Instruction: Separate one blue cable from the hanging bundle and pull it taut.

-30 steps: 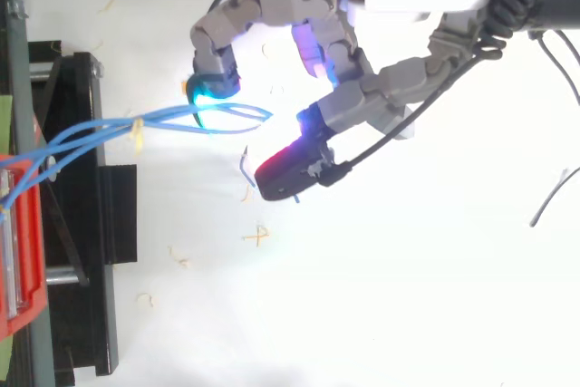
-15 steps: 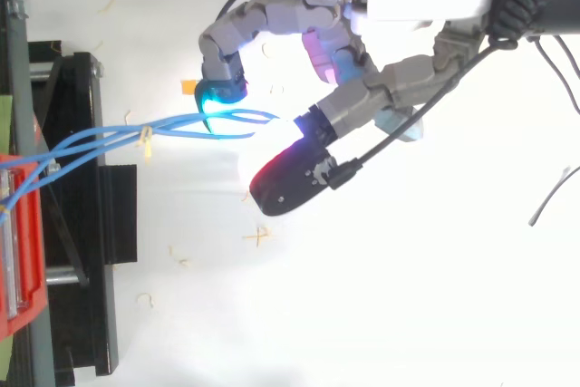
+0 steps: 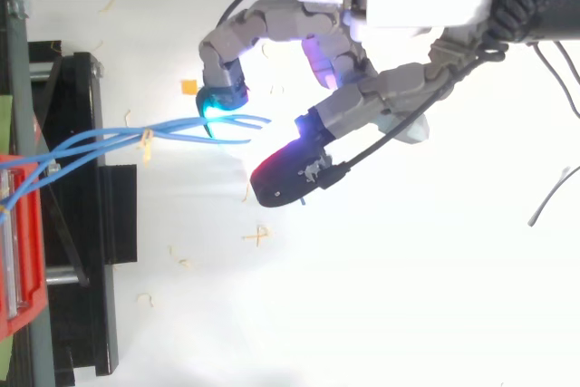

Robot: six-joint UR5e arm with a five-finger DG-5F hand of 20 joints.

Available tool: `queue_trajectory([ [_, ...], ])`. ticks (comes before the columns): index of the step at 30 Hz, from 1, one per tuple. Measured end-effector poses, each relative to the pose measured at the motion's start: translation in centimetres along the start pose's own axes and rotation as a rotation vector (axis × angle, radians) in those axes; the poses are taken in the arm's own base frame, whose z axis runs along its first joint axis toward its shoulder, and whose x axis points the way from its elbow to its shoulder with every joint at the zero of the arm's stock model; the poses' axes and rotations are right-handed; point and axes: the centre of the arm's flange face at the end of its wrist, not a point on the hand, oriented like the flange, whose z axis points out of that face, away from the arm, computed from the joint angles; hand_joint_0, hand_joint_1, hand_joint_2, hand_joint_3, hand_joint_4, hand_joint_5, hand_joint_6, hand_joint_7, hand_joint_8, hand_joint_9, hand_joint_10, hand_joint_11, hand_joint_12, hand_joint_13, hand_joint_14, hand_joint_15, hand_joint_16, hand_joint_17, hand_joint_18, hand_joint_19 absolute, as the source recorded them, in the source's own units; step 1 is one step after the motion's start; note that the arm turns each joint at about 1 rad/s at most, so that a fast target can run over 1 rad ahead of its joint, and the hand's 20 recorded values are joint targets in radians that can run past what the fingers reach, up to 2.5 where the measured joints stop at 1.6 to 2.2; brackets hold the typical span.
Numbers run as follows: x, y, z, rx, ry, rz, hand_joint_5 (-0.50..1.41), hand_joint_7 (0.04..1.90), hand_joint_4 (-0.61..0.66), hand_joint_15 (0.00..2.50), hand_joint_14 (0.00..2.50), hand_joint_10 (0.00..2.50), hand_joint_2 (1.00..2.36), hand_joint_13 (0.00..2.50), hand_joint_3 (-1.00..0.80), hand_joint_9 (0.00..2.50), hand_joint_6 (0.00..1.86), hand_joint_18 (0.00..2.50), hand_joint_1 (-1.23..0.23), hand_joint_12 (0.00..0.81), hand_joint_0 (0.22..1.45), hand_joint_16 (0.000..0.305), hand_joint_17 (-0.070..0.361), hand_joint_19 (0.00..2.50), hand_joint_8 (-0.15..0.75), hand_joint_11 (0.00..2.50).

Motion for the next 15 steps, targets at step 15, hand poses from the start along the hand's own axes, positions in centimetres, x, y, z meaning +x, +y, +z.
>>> queue_trajectory([
  [15, 0.70, 0.02, -0.35, 0.037, 0.028, 0.008, 0.13, 1.17, 0.13, 1.17, 0.02, 0.03, 1.02, 1.84, -0.20, 2.14, 0.51, 1.14, -0.75, 0.306, 0.74, 0.043, 0.098, 0.86, 0.143, 0.74],
])
